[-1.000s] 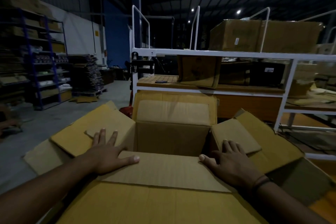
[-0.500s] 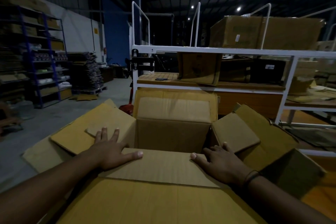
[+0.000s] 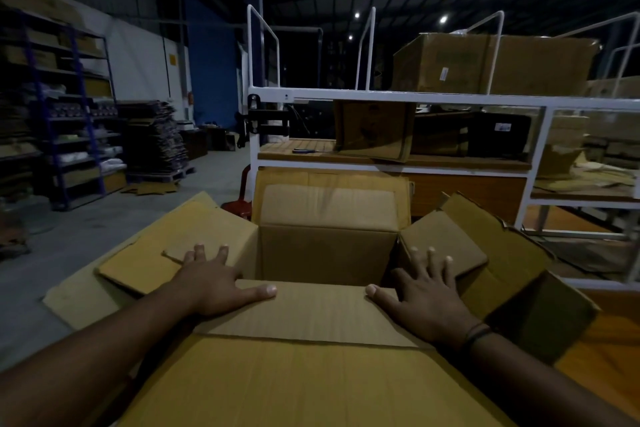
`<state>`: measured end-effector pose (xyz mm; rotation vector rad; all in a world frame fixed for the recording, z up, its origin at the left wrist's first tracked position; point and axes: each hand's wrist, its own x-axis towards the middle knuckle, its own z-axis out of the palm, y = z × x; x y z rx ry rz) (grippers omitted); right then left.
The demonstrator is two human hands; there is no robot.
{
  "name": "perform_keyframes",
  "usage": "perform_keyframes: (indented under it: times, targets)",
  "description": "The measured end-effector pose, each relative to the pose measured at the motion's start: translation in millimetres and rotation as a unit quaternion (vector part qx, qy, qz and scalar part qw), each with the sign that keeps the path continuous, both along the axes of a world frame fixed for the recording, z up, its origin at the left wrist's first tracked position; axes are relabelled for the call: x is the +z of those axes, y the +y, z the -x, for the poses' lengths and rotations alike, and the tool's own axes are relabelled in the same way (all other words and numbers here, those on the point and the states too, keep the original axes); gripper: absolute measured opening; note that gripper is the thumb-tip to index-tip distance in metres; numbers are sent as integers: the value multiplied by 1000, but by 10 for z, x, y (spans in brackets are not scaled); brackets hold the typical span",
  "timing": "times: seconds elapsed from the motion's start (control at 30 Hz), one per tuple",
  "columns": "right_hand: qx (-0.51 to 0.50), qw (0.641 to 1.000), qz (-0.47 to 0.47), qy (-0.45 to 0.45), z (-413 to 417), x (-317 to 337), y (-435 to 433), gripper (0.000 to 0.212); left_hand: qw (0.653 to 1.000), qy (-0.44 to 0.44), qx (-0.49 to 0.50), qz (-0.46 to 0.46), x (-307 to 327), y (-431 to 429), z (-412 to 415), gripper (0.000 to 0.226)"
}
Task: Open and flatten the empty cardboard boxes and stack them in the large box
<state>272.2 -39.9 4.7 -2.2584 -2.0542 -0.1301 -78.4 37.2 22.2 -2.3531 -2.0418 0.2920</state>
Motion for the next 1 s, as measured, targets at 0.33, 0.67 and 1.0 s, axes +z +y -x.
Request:
perform_keyframes:
  times: [0.33, 0.67, 1.0]
  targets:
    - [-13, 999, 36, -23, -25, 124, -96, 118, 999, 29, -11, -14, 79, -7, 11, 142]
    - [26, 997, 64, -38, -84, 199, -242, 125, 998, 19, -25, -47, -23, -74, 52, 125]
    - [88, 989, 109, -40, -387, 324, -319, 132, 997, 39, -43, -53, 7, -25, 102, 130]
